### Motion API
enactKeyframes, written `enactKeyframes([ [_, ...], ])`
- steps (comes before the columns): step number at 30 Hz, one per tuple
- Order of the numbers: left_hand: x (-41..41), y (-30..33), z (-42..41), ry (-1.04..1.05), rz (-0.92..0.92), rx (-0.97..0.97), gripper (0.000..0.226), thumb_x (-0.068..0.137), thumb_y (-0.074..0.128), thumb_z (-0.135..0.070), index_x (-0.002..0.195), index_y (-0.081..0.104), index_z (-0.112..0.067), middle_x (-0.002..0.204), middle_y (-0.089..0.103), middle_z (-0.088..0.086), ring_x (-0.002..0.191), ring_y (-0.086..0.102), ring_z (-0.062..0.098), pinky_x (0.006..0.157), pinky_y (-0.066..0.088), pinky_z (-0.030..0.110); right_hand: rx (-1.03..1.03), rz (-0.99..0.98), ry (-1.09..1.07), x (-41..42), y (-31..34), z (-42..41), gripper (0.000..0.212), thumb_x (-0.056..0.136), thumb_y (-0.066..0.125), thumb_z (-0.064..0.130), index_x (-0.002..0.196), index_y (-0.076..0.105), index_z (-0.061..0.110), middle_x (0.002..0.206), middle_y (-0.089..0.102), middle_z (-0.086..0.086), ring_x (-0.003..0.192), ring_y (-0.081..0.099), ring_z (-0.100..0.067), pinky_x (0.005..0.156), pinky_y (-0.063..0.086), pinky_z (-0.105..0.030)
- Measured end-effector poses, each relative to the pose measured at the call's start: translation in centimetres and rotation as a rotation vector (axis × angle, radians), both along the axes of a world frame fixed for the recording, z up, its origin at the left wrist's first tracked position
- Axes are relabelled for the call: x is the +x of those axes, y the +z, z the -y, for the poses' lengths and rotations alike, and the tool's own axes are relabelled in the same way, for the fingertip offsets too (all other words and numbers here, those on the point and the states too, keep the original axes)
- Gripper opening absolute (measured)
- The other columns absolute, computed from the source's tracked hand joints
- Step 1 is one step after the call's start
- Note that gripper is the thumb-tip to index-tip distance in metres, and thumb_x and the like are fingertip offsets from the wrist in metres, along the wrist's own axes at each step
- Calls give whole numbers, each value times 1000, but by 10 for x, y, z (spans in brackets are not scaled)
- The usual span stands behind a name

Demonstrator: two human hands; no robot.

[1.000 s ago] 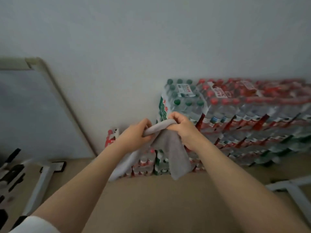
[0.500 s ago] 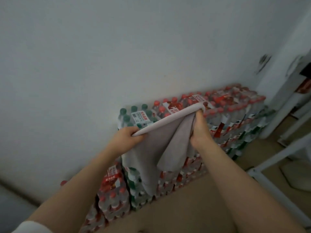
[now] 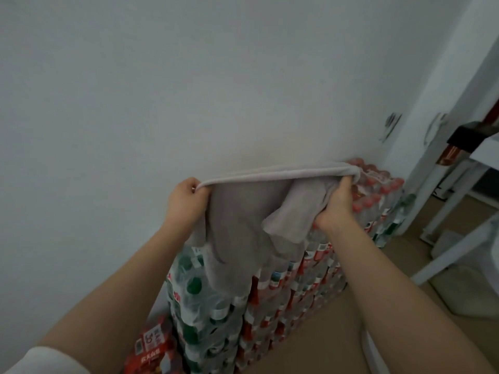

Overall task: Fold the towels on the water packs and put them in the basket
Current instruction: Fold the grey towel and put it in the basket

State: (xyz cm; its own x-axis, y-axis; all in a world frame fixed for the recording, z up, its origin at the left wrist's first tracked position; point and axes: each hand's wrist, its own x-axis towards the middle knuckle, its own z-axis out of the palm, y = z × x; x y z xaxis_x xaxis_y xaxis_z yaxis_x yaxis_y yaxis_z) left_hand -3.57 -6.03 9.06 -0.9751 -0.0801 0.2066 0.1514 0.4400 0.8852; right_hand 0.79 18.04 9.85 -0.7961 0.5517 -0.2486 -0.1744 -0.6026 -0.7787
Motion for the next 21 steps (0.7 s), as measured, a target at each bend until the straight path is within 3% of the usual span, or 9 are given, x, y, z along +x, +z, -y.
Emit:
enactKeyframes([
  [2,-14,6,-11,45,-1,151,31,91,44,-18,60,39,-17,59,41,2,55,36,13,52,29,32,23,58,34,-23,-3,-7,63,81,45,68,116,62,19,115,67,-7,104,63,-25,95,50,-41],
  [5,-34,19,-22,132,-92,268,30,93,37,-13,63,40,-17,64,44,-1,61,39,13,56,28,31,67,14,104,-60,-3,-17,54,86,49,57,117,61,15,116,66,-9,102,64,-24,93,50,-39],
  [8,-48,30,-26,199,-228,301,23,92,33,-8,81,52,-14,80,55,1,78,48,15,62,34,22,89,-106,142,-89,11,-30,33,93,47,42,103,63,15,100,70,-5,98,64,-22,91,51,-38],
  [11,-52,31,-31,201,-342,271,27,90,35,-4,96,59,-15,89,59,-3,78,51,5,62,40,11,182,-205,124,-108,22,-51,22,95,46,31,98,63,17,90,72,-1,90,65,-18,79,54,-33],
  [14,-49,16,-30,192,-323,178,29,87,40,1,96,62,-15,84,59,-7,73,54,-1,59,37,2,472,-133,126,-111,10,-72,16,94,48,26,93,63,22,100,67,-5,93,64,-18,82,54,-35],
  [16,-48,-9,-20,183,-347,-91,26,84,47,-1,96,68,-11,86,60,-1,78,55,12,63,37,12,787,-40,163,-108,-17,-90,15,91,50,19,89,64,16,103,66,-12,96,59,-19,82,51,-32],
  [18,-44,-37,-8,73,-351,-365,25,80,52,-15,94,72,-11,80,62,3,71,54,17,62,40,25,1153,-11,280,-101,-49,-106,20,85,51,11,91,67,3,101,66,-22,91,56,-18,77,50,-27],
  [21,-30,-70,-4,-244,-180,-593,31,72,52,-32,88,75,-19,72,65,-2,63,56,15,59,49,30,1633,122,534,-89,-88,-125,33,76,50,13,98,74,10,101,69,-15,94,60,-27,81,47,-34],
])
